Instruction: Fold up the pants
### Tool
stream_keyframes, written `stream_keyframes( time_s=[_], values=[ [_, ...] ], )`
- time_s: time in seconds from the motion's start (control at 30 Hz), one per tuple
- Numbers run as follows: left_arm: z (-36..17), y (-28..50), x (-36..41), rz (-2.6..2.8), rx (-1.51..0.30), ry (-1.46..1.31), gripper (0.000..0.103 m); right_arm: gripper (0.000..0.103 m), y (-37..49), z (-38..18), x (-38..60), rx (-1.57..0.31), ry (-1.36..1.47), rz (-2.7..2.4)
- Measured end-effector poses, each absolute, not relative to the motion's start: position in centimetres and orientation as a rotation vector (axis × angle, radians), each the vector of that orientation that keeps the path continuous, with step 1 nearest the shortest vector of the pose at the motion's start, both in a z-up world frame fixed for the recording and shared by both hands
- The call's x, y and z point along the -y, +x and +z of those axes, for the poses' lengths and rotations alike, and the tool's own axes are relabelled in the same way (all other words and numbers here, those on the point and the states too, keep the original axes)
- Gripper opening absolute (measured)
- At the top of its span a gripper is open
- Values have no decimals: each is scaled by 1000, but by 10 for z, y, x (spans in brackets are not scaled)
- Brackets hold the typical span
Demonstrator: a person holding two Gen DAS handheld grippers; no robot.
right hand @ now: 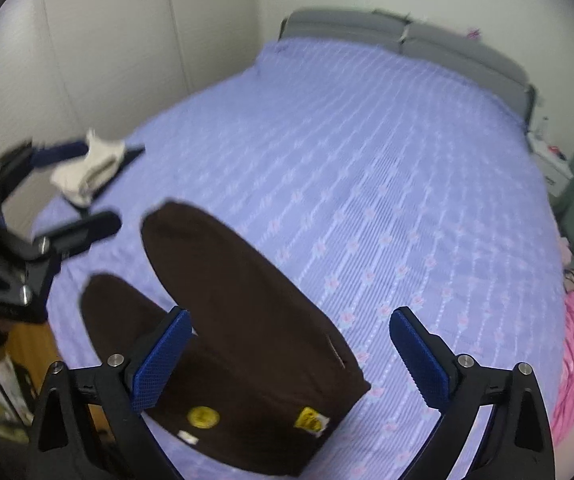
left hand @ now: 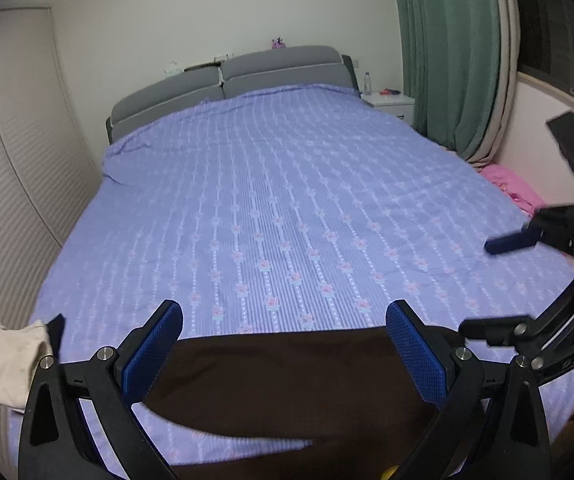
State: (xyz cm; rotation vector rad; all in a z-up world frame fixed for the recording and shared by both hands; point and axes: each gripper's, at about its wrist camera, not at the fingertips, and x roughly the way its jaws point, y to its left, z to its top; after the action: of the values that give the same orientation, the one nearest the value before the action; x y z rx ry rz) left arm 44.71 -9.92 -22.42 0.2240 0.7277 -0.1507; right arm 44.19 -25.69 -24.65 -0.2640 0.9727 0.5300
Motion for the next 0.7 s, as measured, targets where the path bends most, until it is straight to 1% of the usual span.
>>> stream_keyframes(
  time_s=[0.07, 0.13, 0.2, 0.23, 0.27, 0.37, 0.5, 0.53, 0.57, 0.6, 0.67, 0.7],
  values=[
    [-245, 463, 101, -150, -743, 231, 103, 81, 463, -281, 260, -1033, -266, 556],
    [-271, 479, 104, -161, -763, 242, 103, 74, 479, -310, 262, -1096, -284, 589],
    [-292, 487, 105, -174, -777, 256, 103, 70, 496, -345, 267, -1176, -322, 622],
    [-302, 491, 107, -183, -782, 259, 103, 65, 503, -360, 270, -1207, -335, 637],
    [-310, 493, 106, -190, -786, 260, 103, 62, 509, -373, 272, -1238, -346, 653],
    [-336, 500, 108, -208, -806, 259, 103, 62, 525, -403, 278, -1295, -359, 702],
    [-357, 502, 108, -216, -821, 254, 103, 62, 552, -438, 281, -1392, -370, 755],
    [-359, 502, 108, -215, -823, 253, 103, 57, 556, -443, 282, -1420, -370, 762],
    [-361, 501, 108, -213, -824, 254, 103, 39, 560, -451, 284, -1448, -367, 769],
    [-362, 501, 108, -212, -824, 253, 103, 28, 561, -456, 284, -1472, -359, 779],
    [-362, 502, 108, -208, -823, 244, 103, 17, 560, -456, 284, -1481, -343, 812],
    [-360, 500, 107, -207, -823, 239, 103, 17, 561, -456, 283, -1475, -341, 827]
  ],
)
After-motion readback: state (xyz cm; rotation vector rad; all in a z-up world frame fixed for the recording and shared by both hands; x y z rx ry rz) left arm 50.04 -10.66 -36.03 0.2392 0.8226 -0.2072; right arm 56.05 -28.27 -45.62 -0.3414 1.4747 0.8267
